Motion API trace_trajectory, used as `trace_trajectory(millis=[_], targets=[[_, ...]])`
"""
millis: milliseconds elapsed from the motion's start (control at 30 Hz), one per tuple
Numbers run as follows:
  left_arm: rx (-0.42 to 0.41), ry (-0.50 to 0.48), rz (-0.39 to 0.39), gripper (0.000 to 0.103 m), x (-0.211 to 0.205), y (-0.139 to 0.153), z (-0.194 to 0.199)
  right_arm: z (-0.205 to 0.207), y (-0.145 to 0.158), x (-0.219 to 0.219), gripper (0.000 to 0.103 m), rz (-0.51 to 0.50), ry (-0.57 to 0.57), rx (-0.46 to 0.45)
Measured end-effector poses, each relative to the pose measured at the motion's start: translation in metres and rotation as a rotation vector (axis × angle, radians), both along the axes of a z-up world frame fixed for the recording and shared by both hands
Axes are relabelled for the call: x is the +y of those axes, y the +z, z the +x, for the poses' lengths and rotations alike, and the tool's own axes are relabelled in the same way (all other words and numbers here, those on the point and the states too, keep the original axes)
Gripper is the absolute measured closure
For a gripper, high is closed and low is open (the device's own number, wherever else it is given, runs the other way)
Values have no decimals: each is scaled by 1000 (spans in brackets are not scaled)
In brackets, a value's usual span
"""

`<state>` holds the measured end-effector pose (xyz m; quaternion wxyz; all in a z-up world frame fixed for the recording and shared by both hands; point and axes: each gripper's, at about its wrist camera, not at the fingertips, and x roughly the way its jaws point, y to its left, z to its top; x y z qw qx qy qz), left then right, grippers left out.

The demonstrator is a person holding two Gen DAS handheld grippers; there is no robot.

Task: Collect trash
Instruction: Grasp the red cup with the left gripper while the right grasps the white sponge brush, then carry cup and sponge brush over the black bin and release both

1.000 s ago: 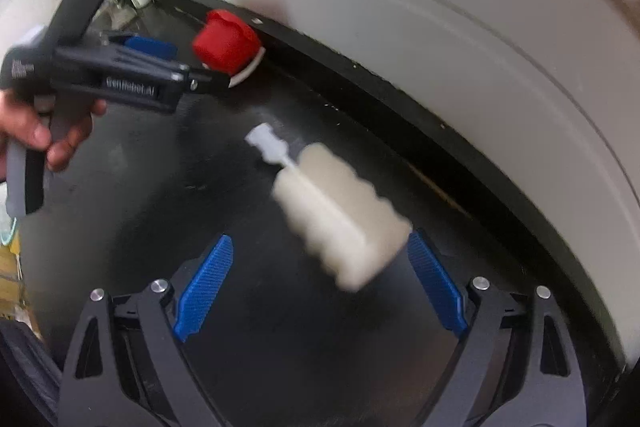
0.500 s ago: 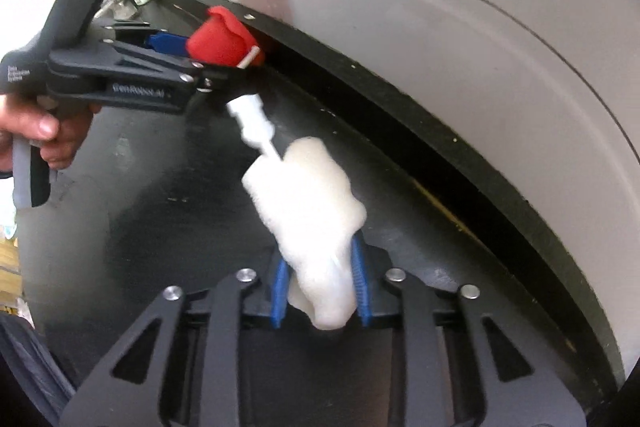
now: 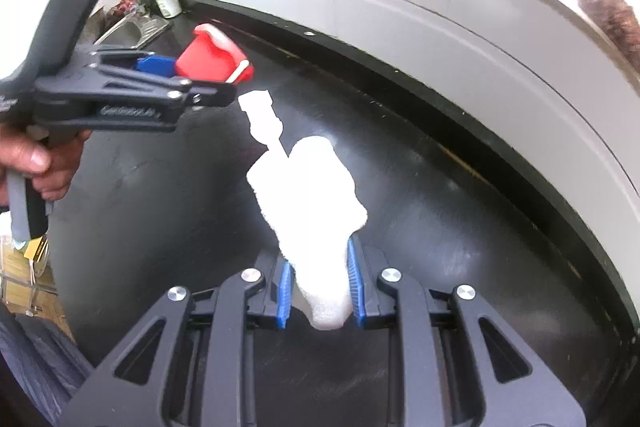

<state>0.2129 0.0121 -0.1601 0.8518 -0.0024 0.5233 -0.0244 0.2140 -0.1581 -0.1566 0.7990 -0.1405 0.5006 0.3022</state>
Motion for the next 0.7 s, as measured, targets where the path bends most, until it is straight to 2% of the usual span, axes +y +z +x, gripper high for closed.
trace_trajectory(millis=[300, 433, 600, 700], targets=[[-13, 57, 16, 39, 5, 34, -124, -79, 37, 7, 79, 15, 14, -23], [-23, 91, 17, 39, 11, 43, -161, -104, 46, 22, 79, 17, 27, -34], [-19, 145, 17, 39, 36, 42, -202, -141, 56, 32, 79, 12, 66, -48], [-17, 192, 19, 39, 58, 42, -230, -157, 59, 54, 79, 14, 105, -47]])
